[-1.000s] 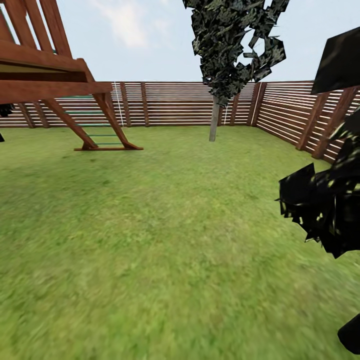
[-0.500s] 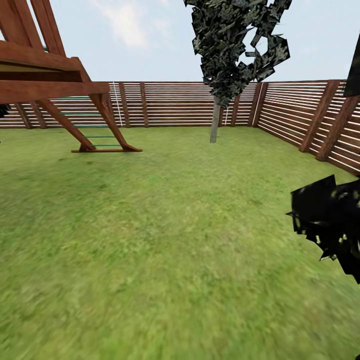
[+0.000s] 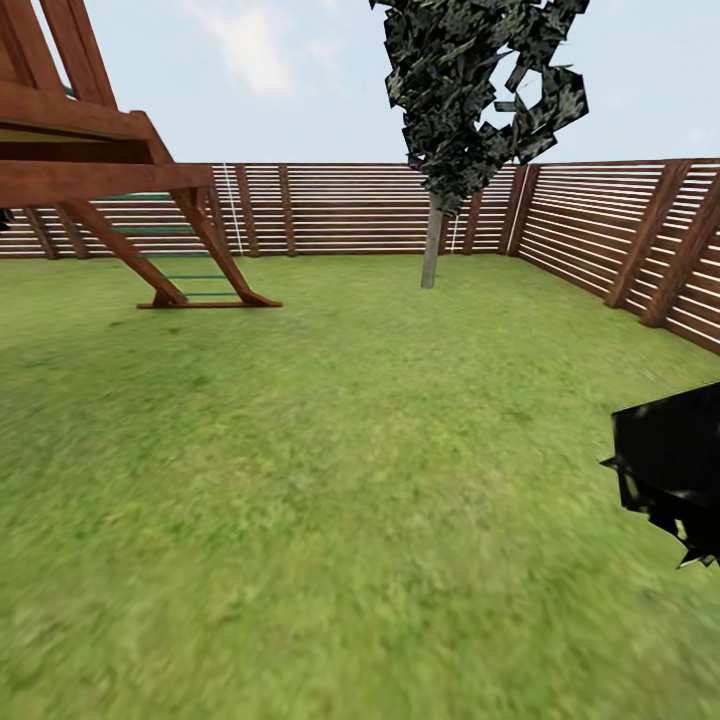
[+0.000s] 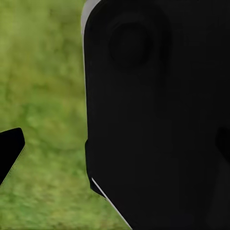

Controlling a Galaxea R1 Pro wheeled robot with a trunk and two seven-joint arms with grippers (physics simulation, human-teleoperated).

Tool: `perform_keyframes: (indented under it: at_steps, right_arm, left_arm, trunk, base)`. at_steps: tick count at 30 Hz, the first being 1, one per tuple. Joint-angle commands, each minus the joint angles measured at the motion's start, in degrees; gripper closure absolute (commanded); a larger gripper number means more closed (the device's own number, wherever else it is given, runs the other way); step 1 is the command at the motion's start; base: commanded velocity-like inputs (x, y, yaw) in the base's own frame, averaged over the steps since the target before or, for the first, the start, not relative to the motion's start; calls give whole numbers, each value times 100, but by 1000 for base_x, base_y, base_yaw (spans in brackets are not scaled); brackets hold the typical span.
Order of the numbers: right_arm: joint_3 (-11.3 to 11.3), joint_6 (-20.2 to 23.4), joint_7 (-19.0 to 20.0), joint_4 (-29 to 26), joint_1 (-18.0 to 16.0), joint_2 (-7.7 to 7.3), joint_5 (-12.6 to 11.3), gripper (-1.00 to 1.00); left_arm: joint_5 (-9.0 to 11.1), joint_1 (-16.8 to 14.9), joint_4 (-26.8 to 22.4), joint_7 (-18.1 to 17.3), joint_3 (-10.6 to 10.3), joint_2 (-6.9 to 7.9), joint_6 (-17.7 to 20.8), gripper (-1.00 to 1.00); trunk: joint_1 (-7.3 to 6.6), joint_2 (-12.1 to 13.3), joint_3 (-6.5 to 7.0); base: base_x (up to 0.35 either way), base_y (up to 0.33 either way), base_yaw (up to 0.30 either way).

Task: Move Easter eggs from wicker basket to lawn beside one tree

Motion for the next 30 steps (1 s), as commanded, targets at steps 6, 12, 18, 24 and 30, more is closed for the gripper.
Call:
perform_keyframes:
  at_steps: [6,12,18,24,30]
  right_arm:
    - [19,-15,-3,4,-4,0,24,-100]
    - [18,-15,-3,4,-6,0,24,-100]
    - [19,-15,-3,4,-6,0,24,-100]
    - [20,-15,-3,4,-6,0,24,-100]
    - [21,-15,-3,4,-6,0,24,-100]
  left_arm:
    - [5,0,-4,-3,2,1,-2,-100]
    - [5,0,-4,-3,2,0,0,-100]
    - [5,0,-4,-3,2,-6,-1,-100]
    - [5,0,-3,-3,2,-7,-2,-100]
    - [5,0,-3,-3,2,-8,-2,-100]
  trunk:
    - [3,-2,-4]
    - [3,-2,-4]
    - [3,-2,-4]
    - [3,-2,-4]
    - [3,-2,-4]
  base:
    - [323,0,0]
    - [323,0,0]
    - [323,0,0]
    - [323,0,0]
    - [323,0,0]
